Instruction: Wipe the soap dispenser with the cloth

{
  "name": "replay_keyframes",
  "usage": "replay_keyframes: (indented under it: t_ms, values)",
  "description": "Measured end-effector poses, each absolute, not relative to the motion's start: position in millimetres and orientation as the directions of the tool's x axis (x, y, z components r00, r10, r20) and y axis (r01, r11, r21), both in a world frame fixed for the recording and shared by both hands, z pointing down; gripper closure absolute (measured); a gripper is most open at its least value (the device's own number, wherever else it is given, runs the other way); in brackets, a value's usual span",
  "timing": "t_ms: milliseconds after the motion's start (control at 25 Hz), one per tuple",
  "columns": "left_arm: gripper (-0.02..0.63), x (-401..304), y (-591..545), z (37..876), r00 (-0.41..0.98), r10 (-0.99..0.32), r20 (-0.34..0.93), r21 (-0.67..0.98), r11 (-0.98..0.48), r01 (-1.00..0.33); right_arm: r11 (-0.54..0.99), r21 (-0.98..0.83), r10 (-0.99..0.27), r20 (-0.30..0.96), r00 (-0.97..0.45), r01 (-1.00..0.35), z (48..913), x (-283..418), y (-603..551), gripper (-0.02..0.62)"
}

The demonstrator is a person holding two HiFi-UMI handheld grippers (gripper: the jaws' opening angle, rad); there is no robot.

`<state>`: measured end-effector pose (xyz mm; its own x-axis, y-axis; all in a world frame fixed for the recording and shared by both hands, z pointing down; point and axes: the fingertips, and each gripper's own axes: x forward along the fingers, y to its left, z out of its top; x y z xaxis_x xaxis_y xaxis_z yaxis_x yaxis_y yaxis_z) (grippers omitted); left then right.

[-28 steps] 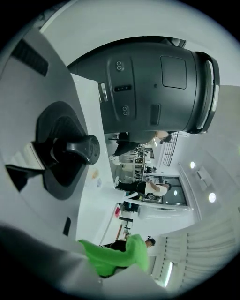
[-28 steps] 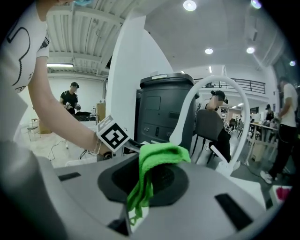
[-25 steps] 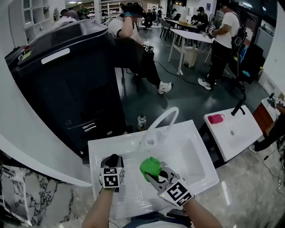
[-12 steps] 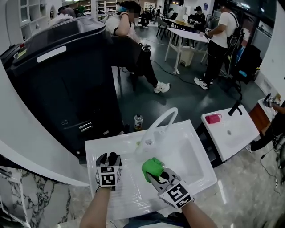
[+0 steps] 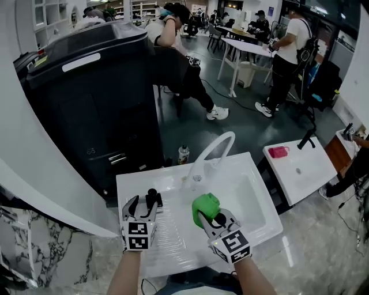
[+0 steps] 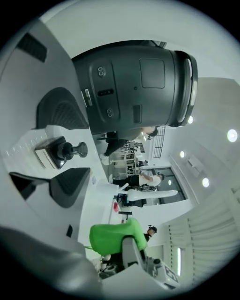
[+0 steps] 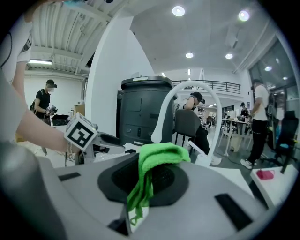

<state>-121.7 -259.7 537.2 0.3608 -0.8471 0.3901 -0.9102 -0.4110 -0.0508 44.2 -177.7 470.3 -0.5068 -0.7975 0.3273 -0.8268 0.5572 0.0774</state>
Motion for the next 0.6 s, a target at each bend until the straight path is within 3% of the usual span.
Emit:
replay_keyframes:
  t_ms: [120, 160, 200, 240, 600]
  values:
    - [0.356, -133, -246, 513, 0.351, -0.881, 0.316, -0.054, -0.387, -0.921, 0.516, 0.078, -0.828, 0.299, -0.474, -0.853, 461, 51, -182, 0.549]
    - [0.427, -136, -241, 503, 0.346, -0.894, 0.284, -0.051, -0.375, -0.926, 0.513, 0.082, -0.832, 0.291, -0.471, -0.855, 458, 52, -184, 0.549]
    - [0.560, -139, -237, 494, 0.342, -0.905, 0.253, -0.042, -0.363, -0.931, 0.512, 0.087, -0.835, 0.284, -0.472, -0.854, 455, 53, -184, 0.549]
    - [0.586, -140, -232, 487, 0.337, -0.914, 0.226, -0.033, -0.353, -0.935, 0.514, 0.090, -0.836, 0.276, -0.474, -0.853, 453, 54, -184, 0.549]
    - [0.591, -125, -190, 431, 0.223, -0.972, 0.072, -0.091, -0.229, -0.969, 0.559, 0.114, -0.822, 0.206, -0.531, -0.821, 428, 73, -173, 0.551]
